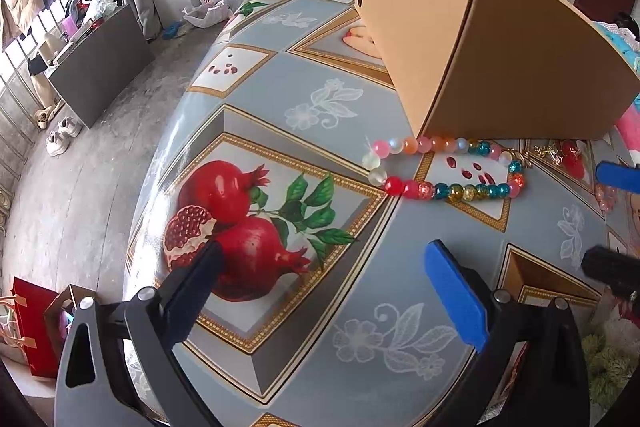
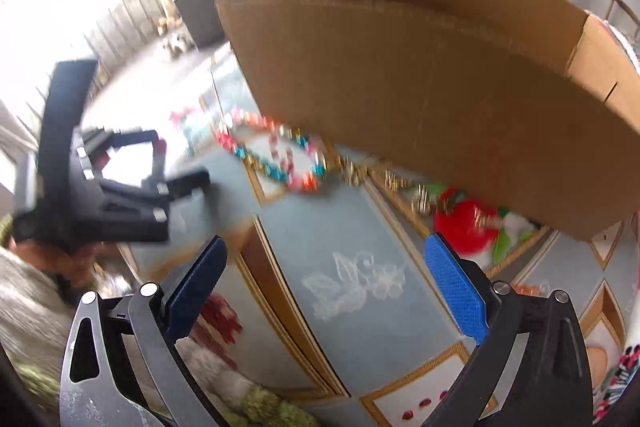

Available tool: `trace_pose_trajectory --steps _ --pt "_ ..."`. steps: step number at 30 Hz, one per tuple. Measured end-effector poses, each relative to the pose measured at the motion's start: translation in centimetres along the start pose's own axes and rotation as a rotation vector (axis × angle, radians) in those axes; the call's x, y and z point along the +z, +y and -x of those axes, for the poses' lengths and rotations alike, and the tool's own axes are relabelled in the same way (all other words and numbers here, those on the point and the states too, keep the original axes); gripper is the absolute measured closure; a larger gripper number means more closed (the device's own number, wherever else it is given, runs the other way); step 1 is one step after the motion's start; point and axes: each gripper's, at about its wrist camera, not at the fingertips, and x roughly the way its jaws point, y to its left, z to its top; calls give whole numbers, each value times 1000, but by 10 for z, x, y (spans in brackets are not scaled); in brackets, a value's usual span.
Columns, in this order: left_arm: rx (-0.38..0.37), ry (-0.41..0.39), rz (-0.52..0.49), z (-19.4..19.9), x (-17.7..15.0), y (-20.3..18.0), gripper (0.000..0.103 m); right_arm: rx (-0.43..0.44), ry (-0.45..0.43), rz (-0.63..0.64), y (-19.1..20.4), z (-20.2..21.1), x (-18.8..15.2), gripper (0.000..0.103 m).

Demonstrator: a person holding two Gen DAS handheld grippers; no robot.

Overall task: Organize jewelry
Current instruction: 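Lower the right tool to the multicolour bead bracelet and close on it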

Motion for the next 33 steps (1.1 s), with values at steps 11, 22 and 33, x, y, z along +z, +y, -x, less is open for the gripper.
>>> trace_pose_trajectory --steps 11,22,33 --pt "-184 -78 24 0 36 3 46 56 -63 -123 -10 -14 26 41" --pt "-134 -47 -132 -9 35 -17 93 81 -35 -128 -9 -28 34 73" --pt "-148 -10 -165 8 7 -12 94 108 8 -105 1 -33 29 76"
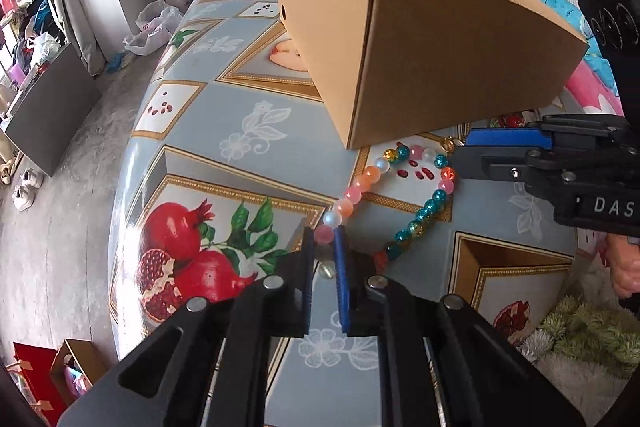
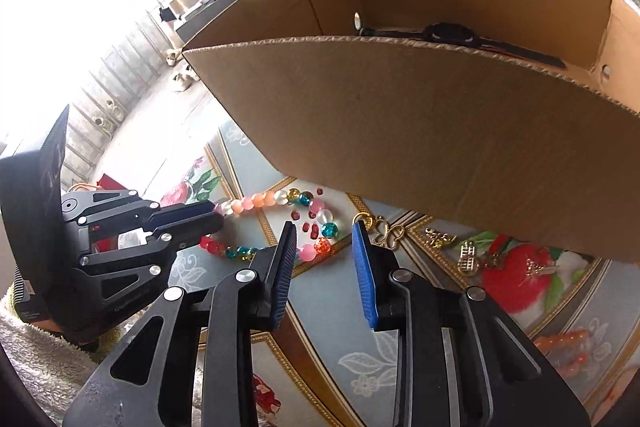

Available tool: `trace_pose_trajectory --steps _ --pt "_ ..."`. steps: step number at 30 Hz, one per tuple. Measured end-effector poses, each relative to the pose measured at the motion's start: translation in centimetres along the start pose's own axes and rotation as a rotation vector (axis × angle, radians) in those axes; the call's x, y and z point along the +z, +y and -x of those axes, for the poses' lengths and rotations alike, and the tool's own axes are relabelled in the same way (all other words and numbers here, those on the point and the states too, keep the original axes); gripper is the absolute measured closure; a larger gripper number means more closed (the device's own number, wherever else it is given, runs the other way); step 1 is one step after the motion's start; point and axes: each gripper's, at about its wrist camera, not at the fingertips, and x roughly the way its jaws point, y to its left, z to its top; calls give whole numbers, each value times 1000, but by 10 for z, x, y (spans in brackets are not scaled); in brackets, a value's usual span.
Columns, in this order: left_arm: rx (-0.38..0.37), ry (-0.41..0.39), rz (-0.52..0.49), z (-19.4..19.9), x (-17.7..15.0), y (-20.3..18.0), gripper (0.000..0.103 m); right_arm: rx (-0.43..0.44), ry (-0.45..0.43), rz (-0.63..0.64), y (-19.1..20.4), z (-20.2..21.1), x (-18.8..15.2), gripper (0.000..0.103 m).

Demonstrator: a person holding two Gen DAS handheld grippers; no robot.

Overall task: Organize jewelry
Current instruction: 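Lower the right tool to the multicolour bead bracelet and close on it, then lift the bead bracelet with the right tool and release it into the box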

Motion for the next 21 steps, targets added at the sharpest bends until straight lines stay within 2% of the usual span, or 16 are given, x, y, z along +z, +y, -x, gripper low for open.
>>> trace_pose_trajectory --steps 5,10,18,21 --pt "0 -8 17 0 -1 1 93 11 10 6 3 -5 3 79" --pt "-1 -11 18 -3 4 3 93 -3 26 7 5 -13 7 91" --pt "2 -17 29 -7 10 3 93 -18 45 24 9 -21 10 92" --pt "13 -22 34 -9 13 2 93 -34 43 34 15 -21 10 95"
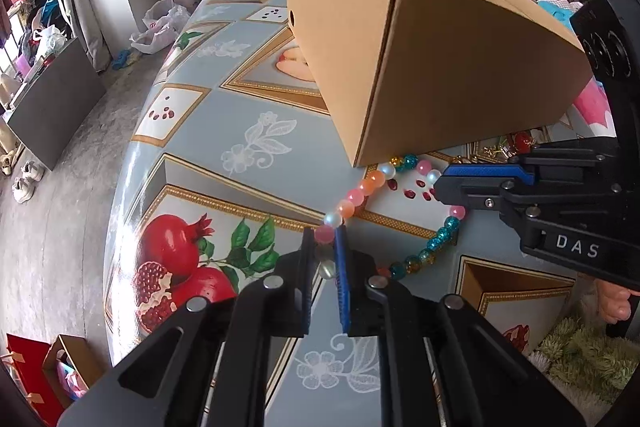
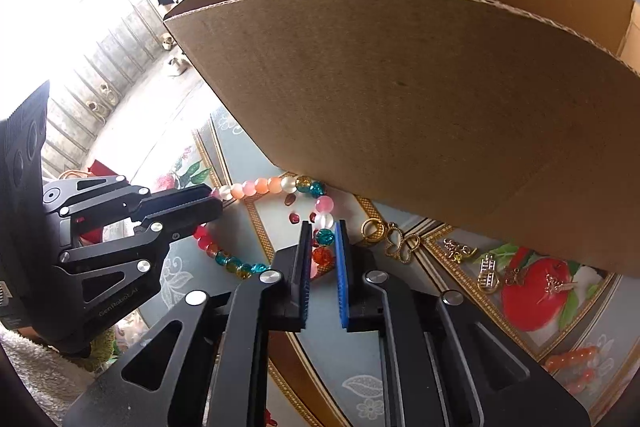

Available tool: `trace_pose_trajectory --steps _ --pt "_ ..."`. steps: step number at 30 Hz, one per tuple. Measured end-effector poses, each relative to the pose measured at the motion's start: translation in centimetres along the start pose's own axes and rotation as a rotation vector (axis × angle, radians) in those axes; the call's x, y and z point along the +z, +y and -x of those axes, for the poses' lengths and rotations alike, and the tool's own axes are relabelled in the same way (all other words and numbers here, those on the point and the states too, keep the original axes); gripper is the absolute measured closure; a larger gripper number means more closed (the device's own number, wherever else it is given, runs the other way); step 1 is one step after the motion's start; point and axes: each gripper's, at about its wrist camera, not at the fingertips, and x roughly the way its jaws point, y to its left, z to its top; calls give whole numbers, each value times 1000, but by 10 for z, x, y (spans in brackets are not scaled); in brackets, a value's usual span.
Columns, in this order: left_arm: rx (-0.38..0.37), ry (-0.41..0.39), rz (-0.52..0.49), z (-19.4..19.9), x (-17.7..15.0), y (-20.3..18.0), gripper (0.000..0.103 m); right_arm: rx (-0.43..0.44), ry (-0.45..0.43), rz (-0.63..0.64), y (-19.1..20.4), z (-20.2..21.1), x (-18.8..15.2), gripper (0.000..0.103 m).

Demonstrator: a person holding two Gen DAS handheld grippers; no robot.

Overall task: Organize jewelry
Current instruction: 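Lift the bead bracelet with the right tool and release it into the box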

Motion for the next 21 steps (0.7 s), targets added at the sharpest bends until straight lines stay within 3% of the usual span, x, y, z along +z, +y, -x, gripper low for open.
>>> trace_pose_trajectory --steps 12,21 --pt "2 -84 -5 35 3 -6 94 6 -65 12 12 21 -11 96" --pt "4 -215 -53 98 14 -24 94 20 -163 61 15 64 -28 96"
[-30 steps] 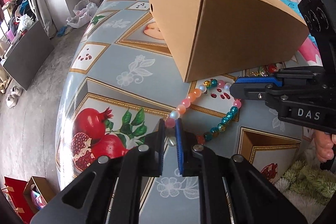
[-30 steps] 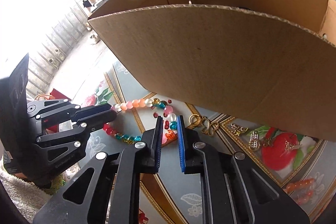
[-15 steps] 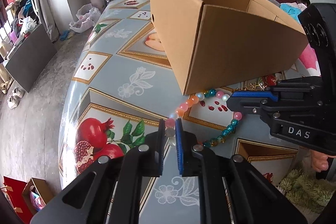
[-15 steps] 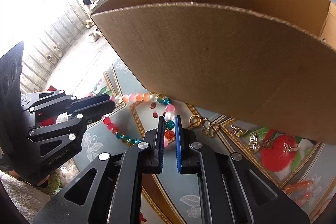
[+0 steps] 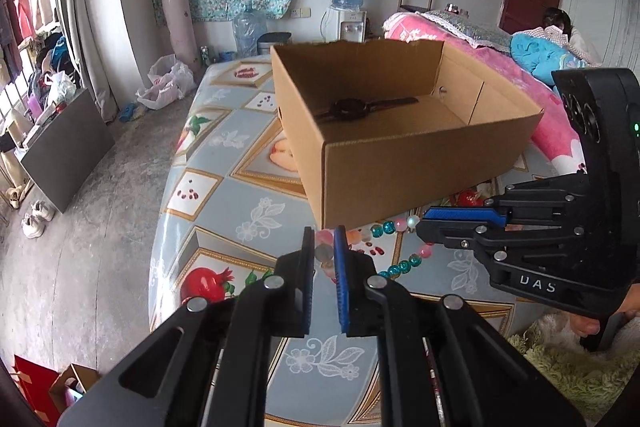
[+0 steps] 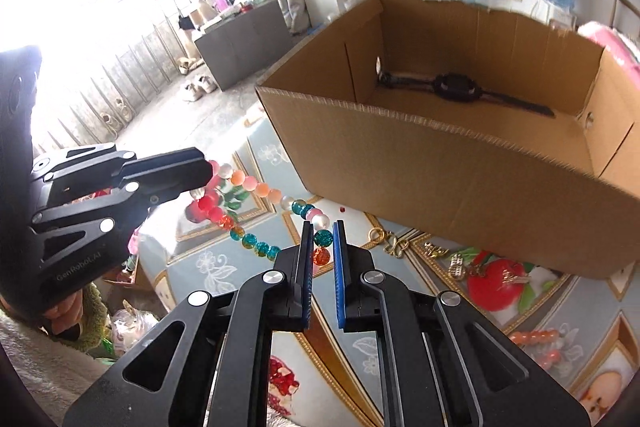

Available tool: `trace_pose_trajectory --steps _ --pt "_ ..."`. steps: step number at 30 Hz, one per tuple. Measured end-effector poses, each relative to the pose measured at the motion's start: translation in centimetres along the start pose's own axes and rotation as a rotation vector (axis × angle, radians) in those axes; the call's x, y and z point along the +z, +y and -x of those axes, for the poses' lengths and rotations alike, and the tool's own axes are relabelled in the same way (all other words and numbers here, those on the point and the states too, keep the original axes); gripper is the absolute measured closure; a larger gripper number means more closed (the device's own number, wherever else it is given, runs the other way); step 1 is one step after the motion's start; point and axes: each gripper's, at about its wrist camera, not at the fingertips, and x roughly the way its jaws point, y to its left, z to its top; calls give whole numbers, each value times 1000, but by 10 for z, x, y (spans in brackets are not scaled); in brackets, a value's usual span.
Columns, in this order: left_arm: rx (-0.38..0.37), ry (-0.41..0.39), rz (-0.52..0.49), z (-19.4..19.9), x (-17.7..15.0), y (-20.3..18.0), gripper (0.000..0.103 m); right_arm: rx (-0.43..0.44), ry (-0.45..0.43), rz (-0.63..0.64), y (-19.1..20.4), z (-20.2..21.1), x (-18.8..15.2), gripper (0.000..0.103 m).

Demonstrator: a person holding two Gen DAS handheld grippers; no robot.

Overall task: Organize jewelry
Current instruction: 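Lift the bead bracelet with the right tool and release it into the box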

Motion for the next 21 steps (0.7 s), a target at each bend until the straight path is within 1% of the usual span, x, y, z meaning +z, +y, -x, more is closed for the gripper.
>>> trace_pose_trajectory --steps 2,4,6,8,11,13,15,18,21 --pt "-2 -37 -10 14 9 -3 94 9 -45 19 1 22 6 96" --pt "-8 -91 -28 31 22 -7 94 13 -83 37 5 36 17 96" --pt "-18 -149 -49 45 39 -11 94 19 -140 58 3 58 27 96" --pt "-31 -194 -71 52 56 -16 94 24 -185 74 -2 72 41 96" --pt "-54 -240 -101 48 88 -22 94 37 -229 81 -18 83 68 96" --pt "-48 -251 -126 34 110 -25 94 45 -236 81 -36 84 90 96" --pt "-57 -238 -135 13 129 -25 94 59 -217 72 -53 78 108 96" --pt "-69 -165 -129 -29 151 -21 94 113 -121 21 -87 49 136 96" --pt "-54 -71 -143 -74 162 -18 94 190 29 -82 -124 1 154 96"
